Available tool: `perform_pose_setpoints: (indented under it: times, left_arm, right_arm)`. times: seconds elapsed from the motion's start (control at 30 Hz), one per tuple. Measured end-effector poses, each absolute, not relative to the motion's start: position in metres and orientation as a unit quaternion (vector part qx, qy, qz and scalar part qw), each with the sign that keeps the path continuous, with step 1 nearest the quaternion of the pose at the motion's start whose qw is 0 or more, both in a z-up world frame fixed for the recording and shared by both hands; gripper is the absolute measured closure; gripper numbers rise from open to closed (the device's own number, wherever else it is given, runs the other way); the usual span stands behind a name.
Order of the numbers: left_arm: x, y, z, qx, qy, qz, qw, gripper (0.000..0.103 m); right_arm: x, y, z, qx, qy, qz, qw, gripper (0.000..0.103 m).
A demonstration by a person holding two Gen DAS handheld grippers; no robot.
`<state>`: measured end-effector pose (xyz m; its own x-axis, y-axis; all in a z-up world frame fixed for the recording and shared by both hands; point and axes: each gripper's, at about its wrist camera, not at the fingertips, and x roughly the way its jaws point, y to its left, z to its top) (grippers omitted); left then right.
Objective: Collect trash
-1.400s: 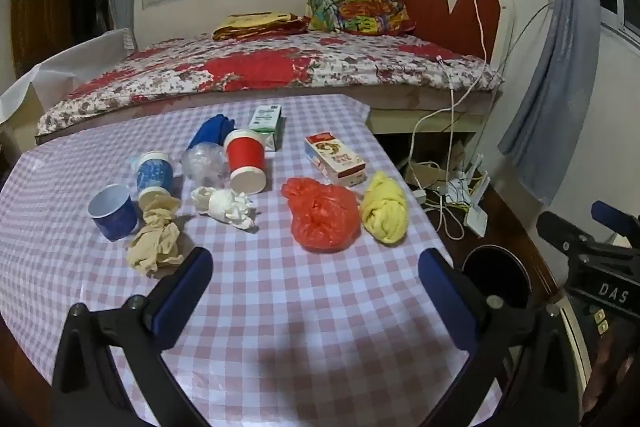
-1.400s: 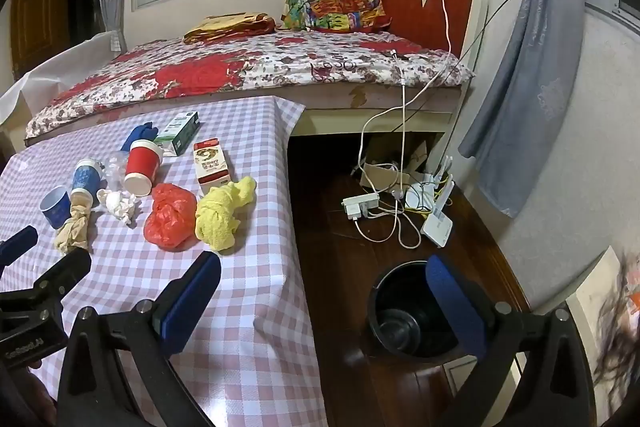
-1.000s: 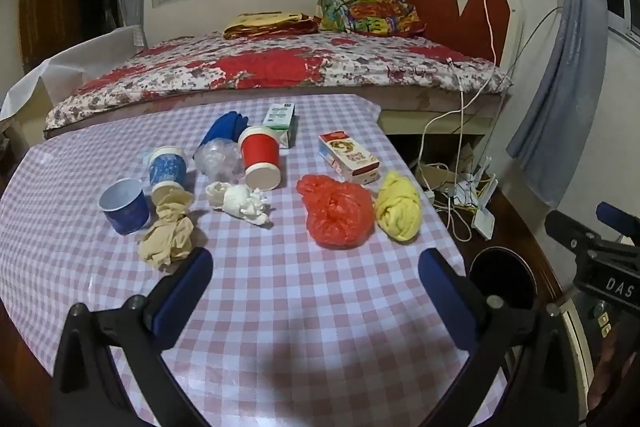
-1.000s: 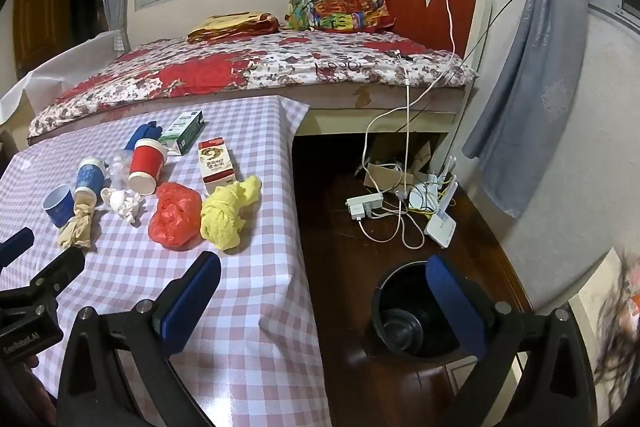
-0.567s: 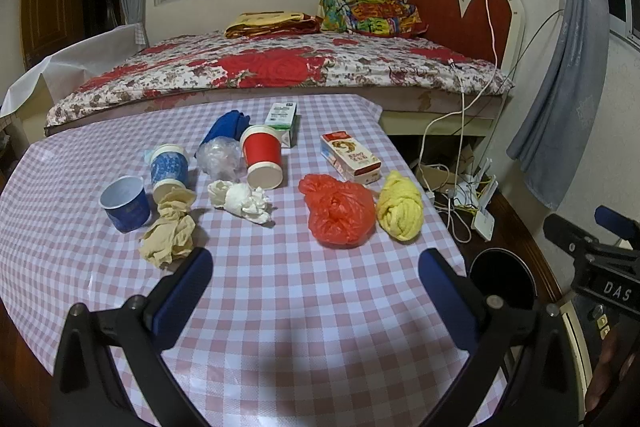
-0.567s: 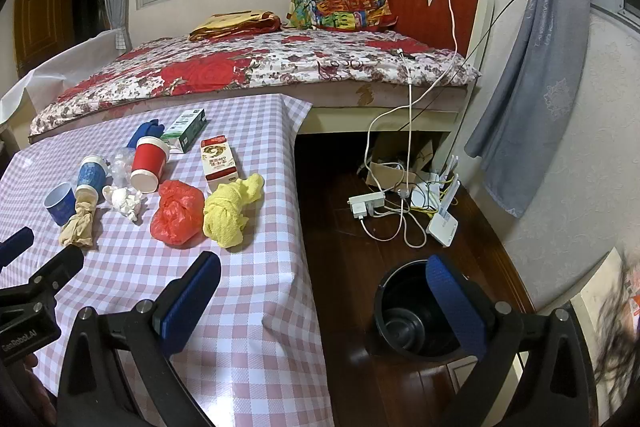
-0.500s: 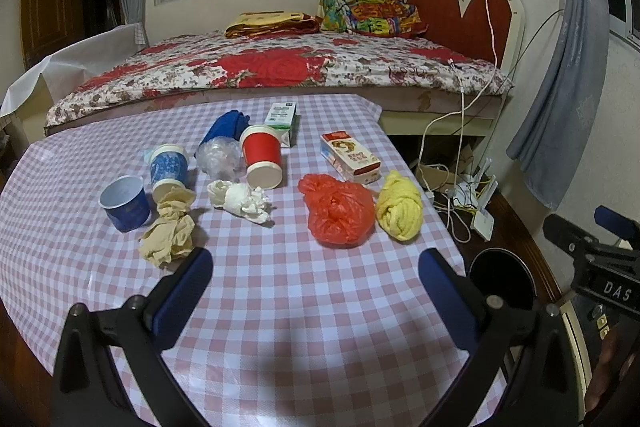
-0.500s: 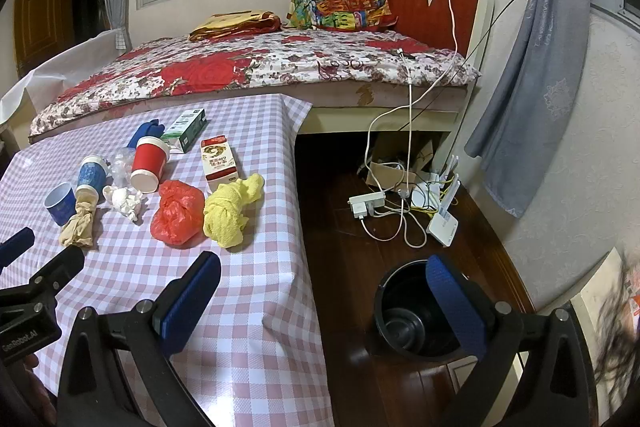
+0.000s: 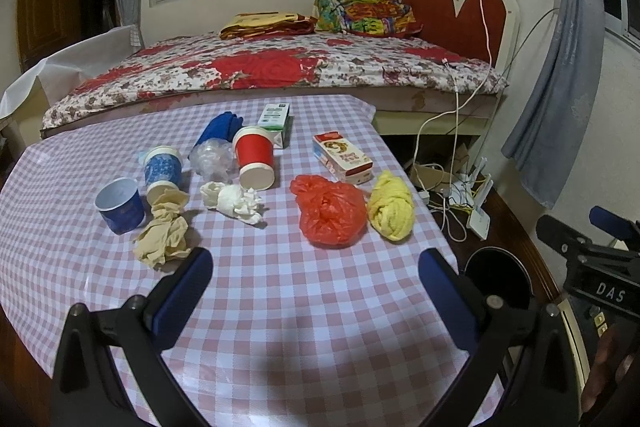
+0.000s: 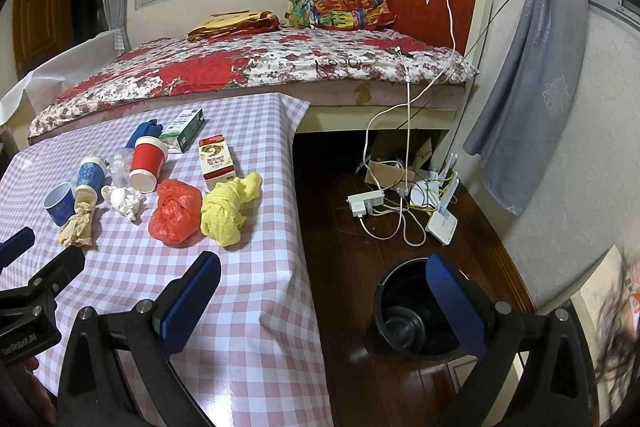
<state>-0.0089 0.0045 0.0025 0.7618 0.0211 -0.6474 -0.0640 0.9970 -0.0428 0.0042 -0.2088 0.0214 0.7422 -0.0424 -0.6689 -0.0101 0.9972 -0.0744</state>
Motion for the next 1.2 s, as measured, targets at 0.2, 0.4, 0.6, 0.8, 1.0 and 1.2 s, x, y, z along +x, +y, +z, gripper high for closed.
perform_pose_setpoints:
  times: [0.2, 0.4, 0.6, 0.8, 1.0, 1.2]
  left_arm:
    - [-0.0081, 0.0023, 0.0028, -0.031, 0.346, 0.021, 0.938, 0.000]
    - [-0.0087, -0.0032, 0.0053, -0.030, 0.343, 0.017, 0.939, 0.000]
    - [-0.0091, -0.0050, 0.0058, -0.030, 0.342, 0.017, 0.939, 0.000]
    - [-0.0091, -0.0042, 0.0056, -0.031, 0.343, 0.017, 0.939, 0.000]
    - [-0.0092, -0.0048, 0.0054, -0.031, 0.342, 0.017, 0.939, 0.000]
    - [-0.0095, -0.0045, 0.0052, -0.031, 0.342, 0.017, 0.939, 0.000]
  right_arm:
    - [0.0033, -0.2109, 0.0199, -0.035, 0.359, -0.009, 0.933, 0.000]
    - [0.0032, -0.2168, 0.0175, -0.033, 0.361, -0.007, 0.932, 0.000]
    - [0.0032, -0.2155, 0.0183, -0.032, 0.362, -0.008, 0.931, 0.000]
    - [0.0031, -0.2171, 0.0176, -0.031, 0.362, -0.008, 0.931, 0.000]
    - [0.0031, -0.2167, 0.0175, -0.031, 0.363, -0.008, 0.931, 0.000]
    - [0.0032, -0.2170, 0.0174, -0.031, 0.363, -0.008, 0.931, 0.000]
